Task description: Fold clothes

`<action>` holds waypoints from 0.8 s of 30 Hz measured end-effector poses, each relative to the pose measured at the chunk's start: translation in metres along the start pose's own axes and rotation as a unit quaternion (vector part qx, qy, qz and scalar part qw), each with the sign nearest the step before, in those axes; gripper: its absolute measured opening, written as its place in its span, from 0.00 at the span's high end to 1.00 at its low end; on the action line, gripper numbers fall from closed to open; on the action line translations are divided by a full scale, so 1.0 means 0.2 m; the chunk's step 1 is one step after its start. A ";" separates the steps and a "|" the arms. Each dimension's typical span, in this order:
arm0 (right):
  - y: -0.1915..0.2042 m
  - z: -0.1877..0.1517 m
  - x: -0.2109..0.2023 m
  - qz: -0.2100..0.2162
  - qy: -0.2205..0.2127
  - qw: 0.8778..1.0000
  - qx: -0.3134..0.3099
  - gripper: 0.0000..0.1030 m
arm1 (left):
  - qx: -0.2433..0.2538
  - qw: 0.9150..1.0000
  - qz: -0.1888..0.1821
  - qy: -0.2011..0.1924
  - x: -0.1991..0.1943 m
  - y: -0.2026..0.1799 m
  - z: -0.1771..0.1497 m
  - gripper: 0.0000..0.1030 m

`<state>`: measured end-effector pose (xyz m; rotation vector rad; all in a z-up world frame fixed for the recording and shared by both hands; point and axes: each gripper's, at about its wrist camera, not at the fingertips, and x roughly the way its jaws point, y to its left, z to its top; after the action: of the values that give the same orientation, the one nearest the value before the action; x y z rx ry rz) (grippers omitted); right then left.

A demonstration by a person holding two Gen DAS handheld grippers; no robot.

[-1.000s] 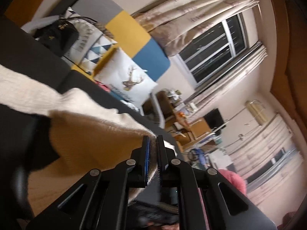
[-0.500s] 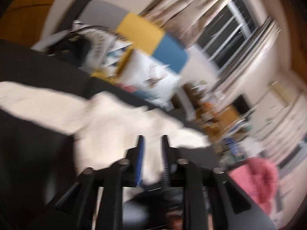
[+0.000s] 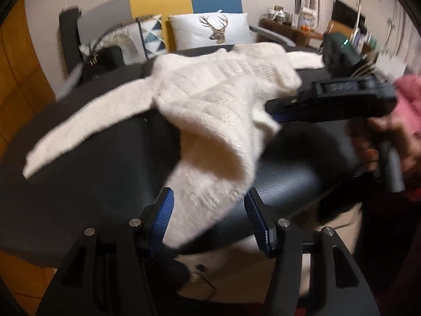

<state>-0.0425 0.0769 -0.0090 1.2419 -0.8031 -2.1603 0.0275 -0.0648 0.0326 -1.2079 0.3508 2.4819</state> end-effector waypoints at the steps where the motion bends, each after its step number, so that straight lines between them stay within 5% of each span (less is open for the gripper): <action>1: 0.00 0.01 0.01 0.000 0.001 1.000 0.000 0.56 | 0.014 1.000 0.008 -0.006 0.04 -0.01 0.00 0.41; 6: 0.02 0.05 0.04 0.001 0.000 1.000 0.006 0.56 | 0.105 0.989 0.105 0.010 0.26 -0.12 -0.01 0.38; 7: 0.04 0.07 0.03 -0.002 -0.003 1.000 0.008 0.56 | 0.070 0.995 0.064 0.011 0.24 -0.08 0.02 0.44; 8: 0.03 0.09 0.02 -0.006 -0.008 1.000 0.011 0.56 | 0.034 0.999 0.021 0.012 0.22 -0.04 0.06 0.69; 9: 0.01 0.11 0.00 -0.010 -0.014 1.000 0.014 0.56 | -0.002 1.000 -0.021 0.013 0.21 0.00 0.09 0.79; 11: -0.01 0.13 -0.06 -0.014 -0.039 0.999 0.022 0.56 | -0.074 0.992 -0.099 0.001 0.16 0.09 0.17 0.80; 17: -0.08 0.17 -0.19 -0.003 -0.089 0.995 0.044 0.56 | -0.236 0.930 -0.273 -0.072 -0.02 0.29 0.38 0.82; 19: -0.09 0.18 -0.21 -0.003 -0.093 0.995 0.042 0.56 | -0.286 0.895 -0.332 -0.088 -0.03 0.35 0.43 0.82; 22: -0.09 0.14 -0.17 -0.007 -0.071 0.997 0.036 0.56 | -0.332 0.855 -0.384 -0.106 -0.02 0.41 0.48 0.82; 24: -0.09 0.08 -0.16 -0.012 -0.059 0.998 0.034 0.56 | -0.348 0.837 -0.408 -0.111 -0.03 0.42 0.51 0.82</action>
<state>-0.0450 0.1160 0.0035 1.1703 -0.9224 -2.2595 -0.0766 -0.1035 0.1048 -0.9549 -1.0137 1.9281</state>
